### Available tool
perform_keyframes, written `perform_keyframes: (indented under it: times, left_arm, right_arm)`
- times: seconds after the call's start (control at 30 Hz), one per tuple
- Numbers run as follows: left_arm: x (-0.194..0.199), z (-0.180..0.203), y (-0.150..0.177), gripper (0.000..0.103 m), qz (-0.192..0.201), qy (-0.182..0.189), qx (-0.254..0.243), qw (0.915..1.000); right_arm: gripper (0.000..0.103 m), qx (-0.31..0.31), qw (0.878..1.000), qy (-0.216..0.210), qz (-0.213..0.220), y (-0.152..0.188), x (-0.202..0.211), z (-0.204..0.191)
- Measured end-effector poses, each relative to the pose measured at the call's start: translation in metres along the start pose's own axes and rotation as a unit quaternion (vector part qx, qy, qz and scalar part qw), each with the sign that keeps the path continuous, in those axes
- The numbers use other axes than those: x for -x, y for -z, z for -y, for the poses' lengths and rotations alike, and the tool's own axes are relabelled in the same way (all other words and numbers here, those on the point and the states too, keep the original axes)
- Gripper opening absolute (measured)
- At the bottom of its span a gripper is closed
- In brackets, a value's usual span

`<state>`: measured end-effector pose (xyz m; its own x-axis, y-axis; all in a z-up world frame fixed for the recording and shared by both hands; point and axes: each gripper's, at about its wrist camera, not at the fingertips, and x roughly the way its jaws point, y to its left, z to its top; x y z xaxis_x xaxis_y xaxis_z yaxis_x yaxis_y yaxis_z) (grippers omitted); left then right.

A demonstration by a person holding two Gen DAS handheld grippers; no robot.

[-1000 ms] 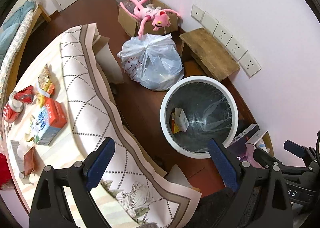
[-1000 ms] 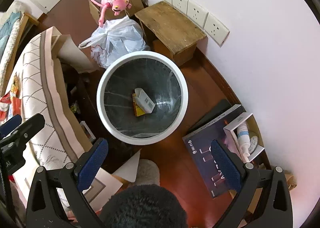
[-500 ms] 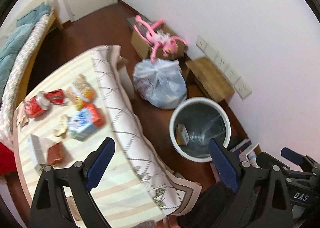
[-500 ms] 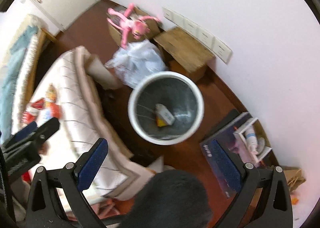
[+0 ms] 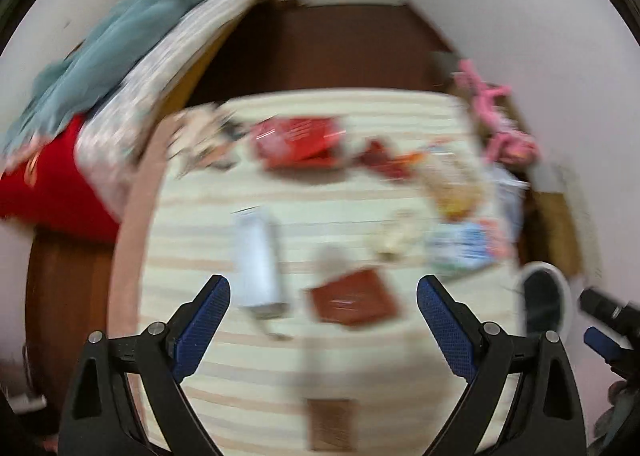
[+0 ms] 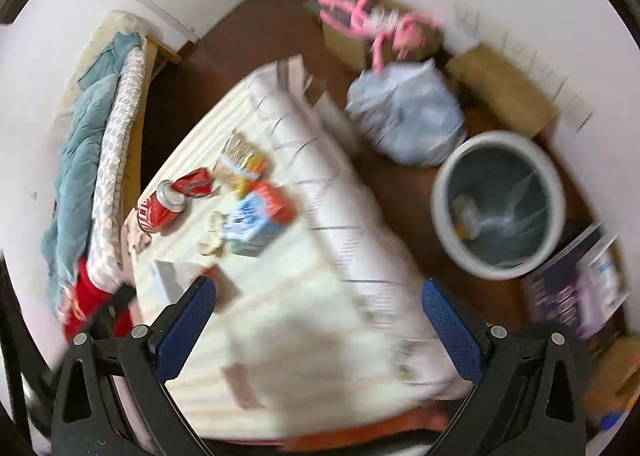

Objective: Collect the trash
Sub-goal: 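Move both tools back over the table, then grasp the white box with the left tool while the right tool grasps the milk carton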

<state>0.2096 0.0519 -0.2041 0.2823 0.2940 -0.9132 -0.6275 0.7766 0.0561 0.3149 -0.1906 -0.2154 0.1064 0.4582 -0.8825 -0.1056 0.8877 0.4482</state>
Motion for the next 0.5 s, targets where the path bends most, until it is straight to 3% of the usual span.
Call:
perform_keyframes:
  times: [0.17,0.37,0.5]
  left_arm:
    - [-0.067,-0.062,-0.008,0.094,-0.056,0.002,0.059,0.9967]
    - [-0.109,-0.083,-0.011,0.094,-0.102,0.04,0.084,0.9905]
    - [-0.124,-0.075,-0.008,0.091,-0.113,0.051,0.065,0.9902]
  right_arm:
    - [0.103,-0.04,0.999,0.018,-0.031,-0.023,-0.089,-0.049]
    - [0.101,-0.065,0.994,0.077,-0.03,-0.049,-0.148,-0.073]
    - [0.066,-0.031,0.993,0.102,-0.057,-0.047,-0.16,-0.079]
